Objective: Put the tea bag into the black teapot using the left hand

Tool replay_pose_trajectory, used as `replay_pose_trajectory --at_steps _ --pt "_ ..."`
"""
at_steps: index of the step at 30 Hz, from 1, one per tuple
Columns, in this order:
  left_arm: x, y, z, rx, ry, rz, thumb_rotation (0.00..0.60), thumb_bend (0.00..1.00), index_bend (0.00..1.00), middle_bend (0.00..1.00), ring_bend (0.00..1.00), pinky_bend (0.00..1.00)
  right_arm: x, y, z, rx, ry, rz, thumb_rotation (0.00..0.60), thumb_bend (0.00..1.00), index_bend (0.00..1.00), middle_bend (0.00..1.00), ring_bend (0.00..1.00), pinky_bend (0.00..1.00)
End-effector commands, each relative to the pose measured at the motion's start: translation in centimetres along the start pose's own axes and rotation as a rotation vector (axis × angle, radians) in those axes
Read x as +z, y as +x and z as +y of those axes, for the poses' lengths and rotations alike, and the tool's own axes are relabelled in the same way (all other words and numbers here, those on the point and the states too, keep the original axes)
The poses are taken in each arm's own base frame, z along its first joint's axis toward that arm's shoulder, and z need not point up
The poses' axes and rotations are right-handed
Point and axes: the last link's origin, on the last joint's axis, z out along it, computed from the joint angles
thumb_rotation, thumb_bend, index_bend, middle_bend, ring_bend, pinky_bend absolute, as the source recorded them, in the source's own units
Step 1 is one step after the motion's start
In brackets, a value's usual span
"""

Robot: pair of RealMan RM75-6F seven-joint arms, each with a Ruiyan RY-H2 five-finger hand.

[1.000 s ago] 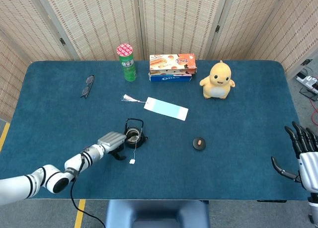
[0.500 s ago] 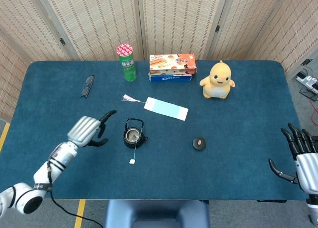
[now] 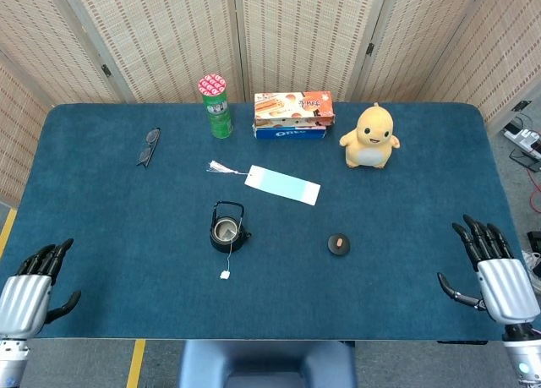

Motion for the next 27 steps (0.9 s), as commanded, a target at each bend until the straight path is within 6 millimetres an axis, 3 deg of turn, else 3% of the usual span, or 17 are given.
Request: replay_pose_trajectory --at_steps 1,27 --pt "-1.54 -1.28 -1.04 -0.012 0.018 0.019 0.600 0.33 0.04 0.21 0.15 0.25 0.12 -0.39 -0.50 -0.007 0.006 -0.014 0.220 0.40 0.00 0.00 0.00 0.00" --pt "-1.39 -1.87 -1.23 -0.025 -0.035 -0.003 0.600 0.33 0.04 0.20 0.14 0.25 -0.49 -0.54 -1.18 -0.010 0.026 -0.012 0.221 0.40 0.00 0.00 0.00 0.00"
